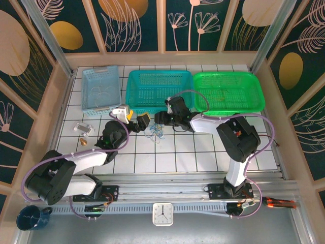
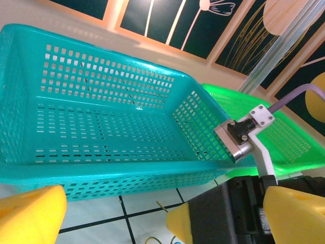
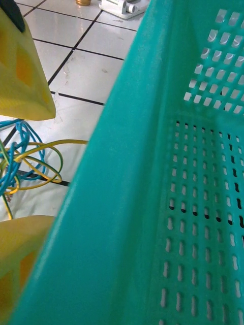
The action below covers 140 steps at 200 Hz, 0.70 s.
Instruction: Untangle the cables
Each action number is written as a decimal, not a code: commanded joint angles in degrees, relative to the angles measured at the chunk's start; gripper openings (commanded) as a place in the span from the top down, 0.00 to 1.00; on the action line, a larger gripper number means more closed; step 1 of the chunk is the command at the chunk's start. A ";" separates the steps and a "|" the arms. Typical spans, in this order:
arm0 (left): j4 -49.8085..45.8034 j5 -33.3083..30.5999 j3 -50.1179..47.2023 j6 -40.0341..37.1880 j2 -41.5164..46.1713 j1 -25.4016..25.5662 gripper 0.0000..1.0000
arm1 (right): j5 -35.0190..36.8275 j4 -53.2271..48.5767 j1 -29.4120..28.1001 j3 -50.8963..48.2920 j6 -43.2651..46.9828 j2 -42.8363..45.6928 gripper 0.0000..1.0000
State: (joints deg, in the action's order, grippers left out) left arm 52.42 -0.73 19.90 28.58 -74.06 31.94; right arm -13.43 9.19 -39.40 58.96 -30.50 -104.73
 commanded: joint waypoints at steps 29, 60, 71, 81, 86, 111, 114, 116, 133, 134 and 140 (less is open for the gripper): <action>0.22 -0.92 -0.61 0.14 1.77 0.14 0.01 | 0.95 1.97 -0.42 3.00 -0.26 -3.06 0.54; 0.18 -1.11 -1.16 -0.19 2.41 0.14 0.01 | 0.21 1.97 -0.42 3.80 -0.26 -3.36 0.74; 0.06 -1.28 -1.34 -0.55 2.73 0.14 0.01 | -0.25 1.89 -0.37 3.88 -0.18 -3.12 0.85; -0.12 -1.37 -1.53 -0.96 2.95 0.14 0.01 | -0.61 1.76 -0.40 3.88 -0.09 -2.67 0.96; -0.13 -1.52 -1.58 -1.09 3.11 0.14 0.01 | -0.79 1.63 -0.41 3.88 0.05 -2.38 1.00; 0.17 -2.78 -2.47 -1.64 3.57 0.11 0.01 | -1.28 1.27 -0.39 3.31 0.05 0.13 1.00; 0.28 -2.77 -2.56 -1.72 3.58 0.13 0.01 | -1.33 1.27 -0.41 3.32 0.02 0.62 1.00; 0.37 -2.76 -2.62 -1.76 3.58 0.14 0.01 | -1.33 1.25 -0.42 3.24 0.01 0.92 1.00; -0.06 -1.65 -2.70 -3.08 3.02 0.14 0.01 | -1.67 0.92 -0.37 3.18 0.01 3.14 1.00; -0.09 -1.56 -2.69 -3.17 2.99 0.14 0.01 | -1.68 0.88 -0.40 3.18 0.00 3.31 1.00; -0.49 -0.94 -2.52 -3.87 2.60 0.14 0.01 | -1.92 0.70 -0.42 3.33 0.09 4.06 1.00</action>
State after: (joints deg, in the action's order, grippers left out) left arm 51.94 -2.24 17.87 27.57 -71.29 31.94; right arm -14.39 10.04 -39.44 61.14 -30.55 -106.13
